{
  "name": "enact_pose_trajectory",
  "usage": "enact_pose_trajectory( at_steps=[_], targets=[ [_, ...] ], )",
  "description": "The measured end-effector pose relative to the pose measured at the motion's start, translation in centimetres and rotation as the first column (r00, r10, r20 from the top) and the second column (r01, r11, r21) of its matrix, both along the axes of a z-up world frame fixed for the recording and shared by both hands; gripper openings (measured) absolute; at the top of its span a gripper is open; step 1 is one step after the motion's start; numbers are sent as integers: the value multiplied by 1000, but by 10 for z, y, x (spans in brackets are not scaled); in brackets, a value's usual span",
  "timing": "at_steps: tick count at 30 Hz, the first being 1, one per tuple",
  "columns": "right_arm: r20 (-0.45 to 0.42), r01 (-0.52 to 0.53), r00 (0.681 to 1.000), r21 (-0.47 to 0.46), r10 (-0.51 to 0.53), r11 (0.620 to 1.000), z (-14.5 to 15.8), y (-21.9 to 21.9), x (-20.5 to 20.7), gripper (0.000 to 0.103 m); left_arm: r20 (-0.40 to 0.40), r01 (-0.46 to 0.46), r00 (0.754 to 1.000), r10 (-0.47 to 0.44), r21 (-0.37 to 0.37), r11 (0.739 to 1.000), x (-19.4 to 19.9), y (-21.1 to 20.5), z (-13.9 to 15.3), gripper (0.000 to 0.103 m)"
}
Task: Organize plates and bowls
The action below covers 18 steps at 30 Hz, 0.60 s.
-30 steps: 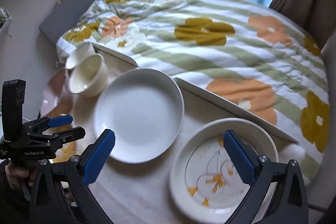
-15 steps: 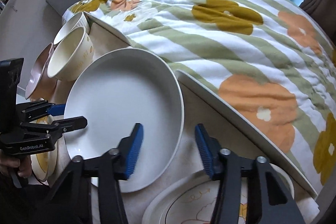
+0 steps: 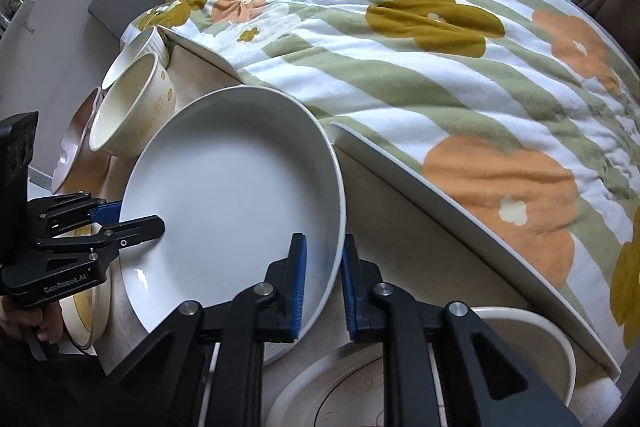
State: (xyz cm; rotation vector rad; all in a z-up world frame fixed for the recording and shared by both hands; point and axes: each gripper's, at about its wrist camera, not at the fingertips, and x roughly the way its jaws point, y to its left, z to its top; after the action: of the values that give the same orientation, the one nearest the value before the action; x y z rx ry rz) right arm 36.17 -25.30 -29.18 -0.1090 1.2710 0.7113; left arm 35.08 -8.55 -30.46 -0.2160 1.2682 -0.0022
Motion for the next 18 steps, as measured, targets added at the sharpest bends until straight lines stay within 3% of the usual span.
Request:
enact_pose_trajectory(
  at_steps=[8, 18],
  targets=[
    [13, 50, 999, 23, -51, 998, 19, -7, -12, 15, 46, 40, 998, -40, 14, 999, -12, -3, 25, 26],
    [66, 129, 989, 52, -132, 990, 84, -4, -72, 15, 154, 63, 986, -60, -10, 998, -76, 14, 96, 26]
  ],
)
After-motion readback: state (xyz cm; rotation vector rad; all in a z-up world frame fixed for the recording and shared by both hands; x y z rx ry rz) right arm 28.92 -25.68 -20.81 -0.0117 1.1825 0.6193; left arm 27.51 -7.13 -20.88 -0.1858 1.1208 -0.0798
